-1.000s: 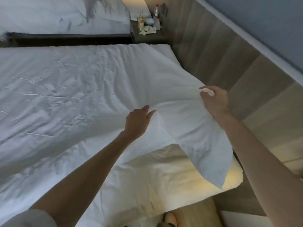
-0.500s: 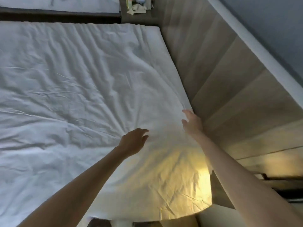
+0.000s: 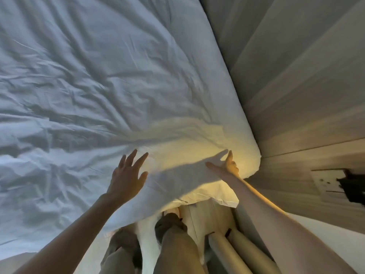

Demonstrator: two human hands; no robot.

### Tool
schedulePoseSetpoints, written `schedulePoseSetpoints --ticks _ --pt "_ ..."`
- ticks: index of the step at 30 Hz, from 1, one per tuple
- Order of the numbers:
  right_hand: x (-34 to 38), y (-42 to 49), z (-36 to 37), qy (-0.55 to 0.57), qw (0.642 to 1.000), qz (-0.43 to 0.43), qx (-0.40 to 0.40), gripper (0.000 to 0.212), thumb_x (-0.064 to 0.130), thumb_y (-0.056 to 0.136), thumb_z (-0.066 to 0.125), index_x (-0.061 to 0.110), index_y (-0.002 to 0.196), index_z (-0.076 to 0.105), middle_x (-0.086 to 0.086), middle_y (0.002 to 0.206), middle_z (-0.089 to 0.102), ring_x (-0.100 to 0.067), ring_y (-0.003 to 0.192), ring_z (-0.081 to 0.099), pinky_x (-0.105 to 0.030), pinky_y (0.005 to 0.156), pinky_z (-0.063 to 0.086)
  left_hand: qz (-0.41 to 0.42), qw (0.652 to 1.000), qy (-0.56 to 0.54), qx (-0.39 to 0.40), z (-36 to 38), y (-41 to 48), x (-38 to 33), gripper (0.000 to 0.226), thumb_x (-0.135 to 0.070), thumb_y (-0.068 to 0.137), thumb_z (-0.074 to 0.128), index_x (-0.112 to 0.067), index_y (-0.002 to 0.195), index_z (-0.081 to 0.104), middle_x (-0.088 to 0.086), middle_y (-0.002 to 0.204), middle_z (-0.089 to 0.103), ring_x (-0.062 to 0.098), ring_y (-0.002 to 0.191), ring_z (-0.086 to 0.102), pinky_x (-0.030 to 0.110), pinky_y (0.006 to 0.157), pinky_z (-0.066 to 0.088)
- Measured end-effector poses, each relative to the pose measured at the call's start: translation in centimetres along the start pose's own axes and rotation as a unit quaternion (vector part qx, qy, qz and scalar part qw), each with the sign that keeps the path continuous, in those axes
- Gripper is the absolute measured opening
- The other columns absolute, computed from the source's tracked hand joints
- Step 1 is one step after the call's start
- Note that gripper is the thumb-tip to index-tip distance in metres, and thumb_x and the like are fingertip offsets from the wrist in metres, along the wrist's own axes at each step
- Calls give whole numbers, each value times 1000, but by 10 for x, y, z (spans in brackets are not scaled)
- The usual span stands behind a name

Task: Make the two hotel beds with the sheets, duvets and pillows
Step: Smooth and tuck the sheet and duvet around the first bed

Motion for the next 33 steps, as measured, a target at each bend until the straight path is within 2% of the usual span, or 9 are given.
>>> schedulePoseSetpoints --ticks 4,7,13,16,19,23,26,29,33 --pt "-15 2 10 -7 996 -2 -85 120 70 69 69 10 152 8 -16 149 30 -34 138 30 -48 114 25 49 999 0 -5 32 7 1 64 -34 90 63 -26 147 37 6 159 21 36 146 16 60 99 44" --pt "-14 0 1 -17 992 -4 -124 99 67 70 70 7 140 34 -16 137 43 -31 127 39 -42 108 29 81 997 7 -5 47 5 -1 71 -35 82 72 -25 145 41 8 156 29 40 143 23 61 87 51" --pt "6 -17 33 -13 997 -69 26 80 58 77 70 2 129 49 -11 122 52 -27 118 48 -33 96 43 108 994 3 -26 49 -4 -13 82 -48 76 71 -31 145 30 13 154 30 46 140 26 59 75 55" --pt "32 -44 32 94 983 -136 81 61 54 79 67 5 115 59 -4 105 65 -25 95 64 -43 85 55 50 998 -4 23 57 -11 -19 96 -62 73 69 -38 151 19 3 161 11 37 147 8 64 92 47" --pt "51 -75 -14 189 961 -197 52 58 48 78 69 13 123 57 -4 111 68 -23 98 65 -44 86 55 34 999 10 38 58 -29 -33 116 -82 59 62 -49 148 -6 -2 162 -3 32 148 3 66 107 28" --pt "65 -113 -76 280 931 -224 69 43 31 81 75 20 120 58 4 111 67 -15 101 64 -34 88 53 61 995 47 -67 17 -56 -49 134 -70 50 80 -41 151 -4 12 161 0 38 145 10 63 106 28" --pt "78 -137 -95 343 906 -231 96 32 22 83 75 23 111 60 7 102 68 -10 91 66 -25 77 56 16 983 57 -171 -19 -81 -35 113 -34 58 89 -29 148 22 24 148 28 47 129 35 60 96 41" --pt "89 -151 -105 335 909 -241 58 34 21 82 75 19 113 60 6 102 68 -11 91 67 -26 77 56 -43 980 55 -185 -40 -97 -5 71 4 69 72 -16 132 46 25 116 57 46 95 59 54 78 52" --pt "95 -165 -113 186 940 -283 -33 47 33 83 70 13 113 42 -3 102 61 -22 88 63 -39 71 55 -42 983 57 -170 -71 -98 14 31 6 84 56 -4 113 56 23 83 65 44 67 63 47 57 52"
Point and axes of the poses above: each hand's wrist, its own y-axis towards the middle knuckle, its own z-axis out of the palm, x = y × z, the point moved 8 cm from there along y, towards the middle knuckle
